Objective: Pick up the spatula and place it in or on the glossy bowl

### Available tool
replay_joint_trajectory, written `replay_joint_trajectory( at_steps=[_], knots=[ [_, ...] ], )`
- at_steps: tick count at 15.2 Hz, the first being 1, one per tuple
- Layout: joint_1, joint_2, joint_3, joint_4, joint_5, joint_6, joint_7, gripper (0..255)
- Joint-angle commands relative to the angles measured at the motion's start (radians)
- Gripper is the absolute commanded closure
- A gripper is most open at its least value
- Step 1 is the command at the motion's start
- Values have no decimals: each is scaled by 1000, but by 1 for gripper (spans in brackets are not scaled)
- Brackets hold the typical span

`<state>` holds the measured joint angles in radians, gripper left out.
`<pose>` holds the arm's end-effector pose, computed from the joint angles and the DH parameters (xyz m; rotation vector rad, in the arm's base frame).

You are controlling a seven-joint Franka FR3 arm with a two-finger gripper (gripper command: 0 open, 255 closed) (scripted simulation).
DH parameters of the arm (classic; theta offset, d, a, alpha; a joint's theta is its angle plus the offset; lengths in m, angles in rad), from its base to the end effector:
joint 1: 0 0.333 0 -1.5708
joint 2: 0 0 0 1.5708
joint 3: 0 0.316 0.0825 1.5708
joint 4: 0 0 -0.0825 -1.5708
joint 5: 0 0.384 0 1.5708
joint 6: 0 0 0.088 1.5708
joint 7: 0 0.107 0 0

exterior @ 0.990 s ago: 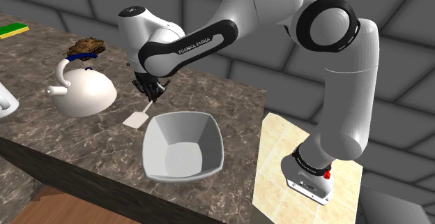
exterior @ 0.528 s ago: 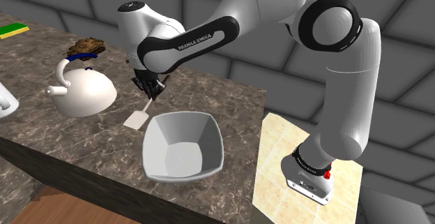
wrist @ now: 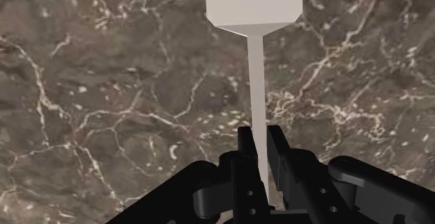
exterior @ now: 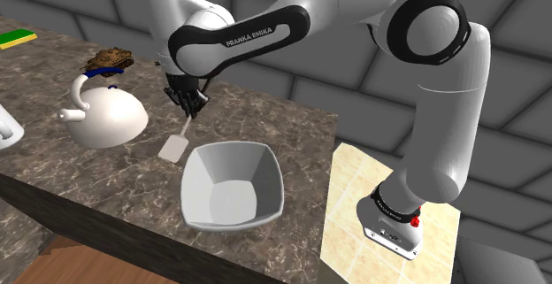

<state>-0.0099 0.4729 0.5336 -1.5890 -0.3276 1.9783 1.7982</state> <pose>0.6142 0.2765 0.3900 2.5718 -1.7381 0.0861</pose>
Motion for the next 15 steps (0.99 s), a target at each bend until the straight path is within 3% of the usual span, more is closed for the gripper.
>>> replay_joint_trajectory(
  at_steps=[1,15],
  knots=[
    [-2,-9,3,17,7,-25,-8,255],
    [6,-44,18,158,36,-193,-38,255]
  ],
)
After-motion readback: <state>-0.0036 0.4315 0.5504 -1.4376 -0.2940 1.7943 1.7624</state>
